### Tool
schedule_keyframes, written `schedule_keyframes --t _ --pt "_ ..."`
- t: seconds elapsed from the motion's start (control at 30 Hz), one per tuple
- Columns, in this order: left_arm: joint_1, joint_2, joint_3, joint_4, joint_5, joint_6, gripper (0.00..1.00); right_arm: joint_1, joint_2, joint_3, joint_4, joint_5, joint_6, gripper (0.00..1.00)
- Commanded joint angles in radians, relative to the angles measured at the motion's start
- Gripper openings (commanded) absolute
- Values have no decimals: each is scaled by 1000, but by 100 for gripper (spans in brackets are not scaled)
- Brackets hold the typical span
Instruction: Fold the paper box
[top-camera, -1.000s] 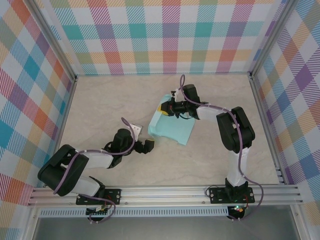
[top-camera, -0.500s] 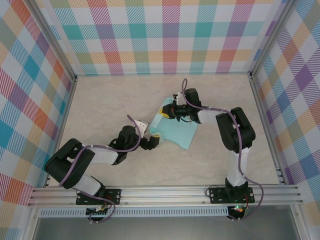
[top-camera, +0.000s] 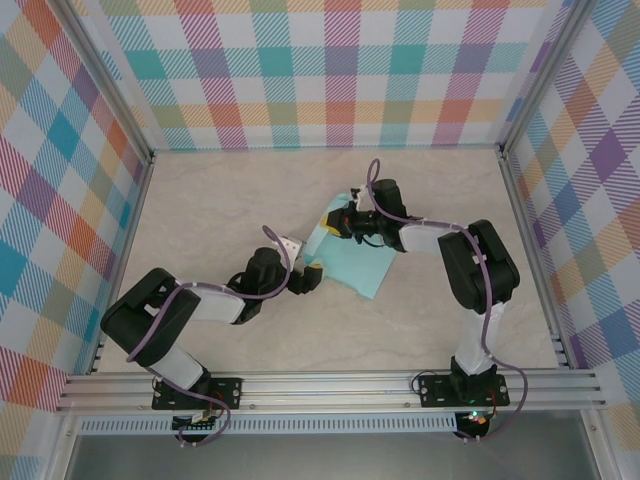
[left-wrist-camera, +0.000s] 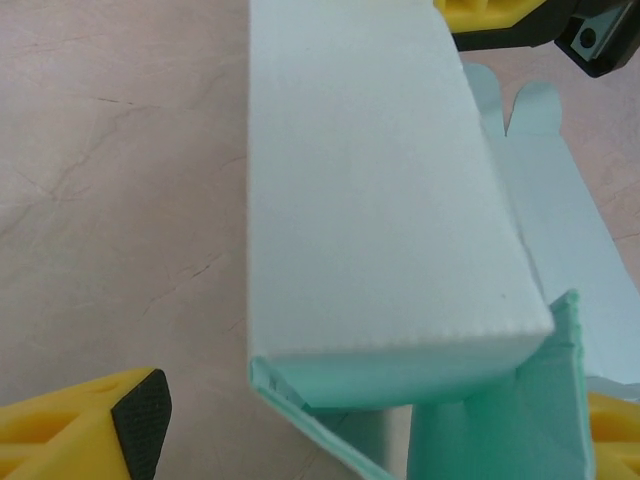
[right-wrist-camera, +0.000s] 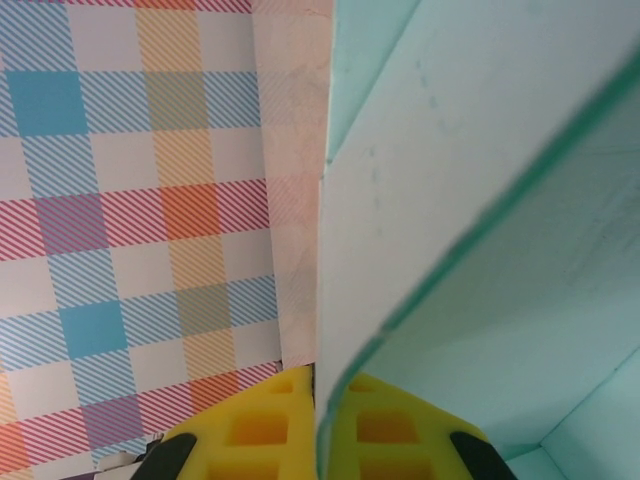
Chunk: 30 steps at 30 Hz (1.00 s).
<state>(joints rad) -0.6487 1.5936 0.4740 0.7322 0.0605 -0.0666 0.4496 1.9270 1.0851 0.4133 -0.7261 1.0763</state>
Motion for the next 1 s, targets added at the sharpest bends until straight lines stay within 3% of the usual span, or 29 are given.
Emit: schedule_keyframes --t 0.0,0.2,0.6,0.77,0.97 --pt "-28 31 33 -4 -51 -2 76 21 -26 -44 30 24 -20 0" --pt "-54 71 40 -4 -107 -30 64 37 -32 -99 84 79 10 0" --pt "-88 106 41 38 -266 -131 51 54 -56 -189 210 223 152 0" --pt "-88 137 77 58 -339 -138 42 88 -125 -226 237 402 197 0" --pt "-89 163 105 107 -386 -105 37 93 -150 -312 321 505 257 0"
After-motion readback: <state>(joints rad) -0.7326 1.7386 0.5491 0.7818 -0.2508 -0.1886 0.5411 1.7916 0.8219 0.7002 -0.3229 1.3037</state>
